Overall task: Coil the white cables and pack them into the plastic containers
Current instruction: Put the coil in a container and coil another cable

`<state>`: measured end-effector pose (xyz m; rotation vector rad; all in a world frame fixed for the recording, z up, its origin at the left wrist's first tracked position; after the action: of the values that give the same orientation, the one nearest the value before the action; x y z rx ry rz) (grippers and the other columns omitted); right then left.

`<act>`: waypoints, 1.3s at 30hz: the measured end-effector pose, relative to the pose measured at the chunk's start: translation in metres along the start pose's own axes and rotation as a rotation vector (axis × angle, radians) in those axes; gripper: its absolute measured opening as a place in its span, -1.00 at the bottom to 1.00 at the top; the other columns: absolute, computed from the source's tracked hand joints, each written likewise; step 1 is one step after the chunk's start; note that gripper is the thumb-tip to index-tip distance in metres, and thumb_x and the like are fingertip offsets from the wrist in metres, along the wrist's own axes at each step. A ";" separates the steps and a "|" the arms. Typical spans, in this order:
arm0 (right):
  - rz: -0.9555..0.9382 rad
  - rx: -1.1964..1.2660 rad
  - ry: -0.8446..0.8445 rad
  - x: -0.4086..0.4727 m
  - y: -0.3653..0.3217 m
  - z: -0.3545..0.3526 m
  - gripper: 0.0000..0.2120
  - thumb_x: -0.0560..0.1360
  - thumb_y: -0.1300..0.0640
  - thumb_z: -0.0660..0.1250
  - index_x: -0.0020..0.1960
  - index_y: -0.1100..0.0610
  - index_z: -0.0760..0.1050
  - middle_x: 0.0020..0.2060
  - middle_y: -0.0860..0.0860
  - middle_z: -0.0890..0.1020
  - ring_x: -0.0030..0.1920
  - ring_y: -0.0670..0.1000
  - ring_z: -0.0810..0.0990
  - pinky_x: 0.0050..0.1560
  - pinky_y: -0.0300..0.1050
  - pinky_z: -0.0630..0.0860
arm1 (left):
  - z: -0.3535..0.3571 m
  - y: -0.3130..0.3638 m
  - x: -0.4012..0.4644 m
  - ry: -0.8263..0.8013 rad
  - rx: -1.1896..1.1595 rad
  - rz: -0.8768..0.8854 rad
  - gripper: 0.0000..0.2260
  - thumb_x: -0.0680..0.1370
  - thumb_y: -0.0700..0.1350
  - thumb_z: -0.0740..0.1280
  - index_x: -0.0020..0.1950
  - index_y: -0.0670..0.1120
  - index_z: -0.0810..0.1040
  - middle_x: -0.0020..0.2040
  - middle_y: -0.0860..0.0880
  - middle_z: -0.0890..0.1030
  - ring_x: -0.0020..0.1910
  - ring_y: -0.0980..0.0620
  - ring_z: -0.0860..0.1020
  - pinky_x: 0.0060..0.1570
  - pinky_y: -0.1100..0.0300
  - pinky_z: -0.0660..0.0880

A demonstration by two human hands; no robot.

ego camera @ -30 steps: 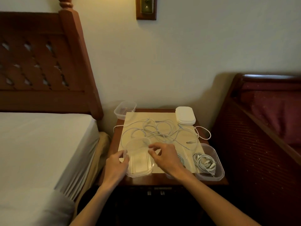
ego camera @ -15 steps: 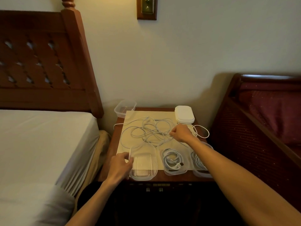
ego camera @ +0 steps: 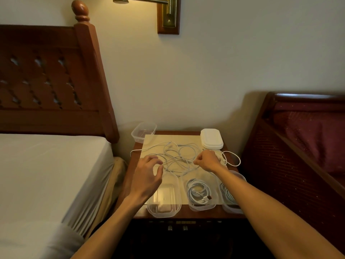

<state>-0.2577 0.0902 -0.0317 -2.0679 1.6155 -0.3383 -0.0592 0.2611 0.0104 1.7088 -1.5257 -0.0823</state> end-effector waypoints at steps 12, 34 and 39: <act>-0.756 0.229 0.358 -0.053 -0.137 -0.127 -0.88 0.60 0.14 0.28 -0.06 0.16 0.53 -0.31 -0.07 0.54 -0.33 -0.14 0.46 -0.30 -0.32 0.35 | -0.035 0.089 0.123 -0.127 -0.233 0.290 -0.62 0.61 -0.30 0.23 0.43 -0.09 0.39 0.22 -0.07 0.55 -0.07 0.03 0.63 -0.08 0.07 0.63; -0.440 0.812 -0.534 -0.116 -0.144 -0.212 -0.66 0.67 0.01 0.04 -0.21 0.09 0.39 -0.46 -0.06 0.18 -0.48 -0.08 0.09 -0.50 -0.26 0.09 | -0.222 0.097 0.191 0.307 0.174 0.597 -0.92 0.53 -0.28 0.38 -0.02 -0.25 0.65 -0.17 -0.04 0.56 -0.29 0.09 0.47 -0.21 0.49 0.34; -0.441 0.847 -0.571 -0.140 -0.177 -0.260 -0.63 0.66 0.01 0.03 -0.27 0.06 0.39 -0.48 -0.08 0.21 -0.50 -0.11 0.11 -0.50 -0.26 0.09 | -0.258 0.126 0.212 0.321 0.170 0.623 -0.90 0.54 -0.27 0.36 0.01 -0.24 0.64 -0.14 -0.07 0.59 -0.23 0.06 0.52 -0.18 0.43 0.40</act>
<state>-0.2722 0.1970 0.2952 -1.5976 0.5181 -0.4304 0.0365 0.2241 0.3519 1.2204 -1.7746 0.6275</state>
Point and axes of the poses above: each hand's wrist, its own x-axis towards the middle knuckle, its own z-axis out of the palm, y = z × x, the point moved 6 cm from there along x, towards the middle knuckle
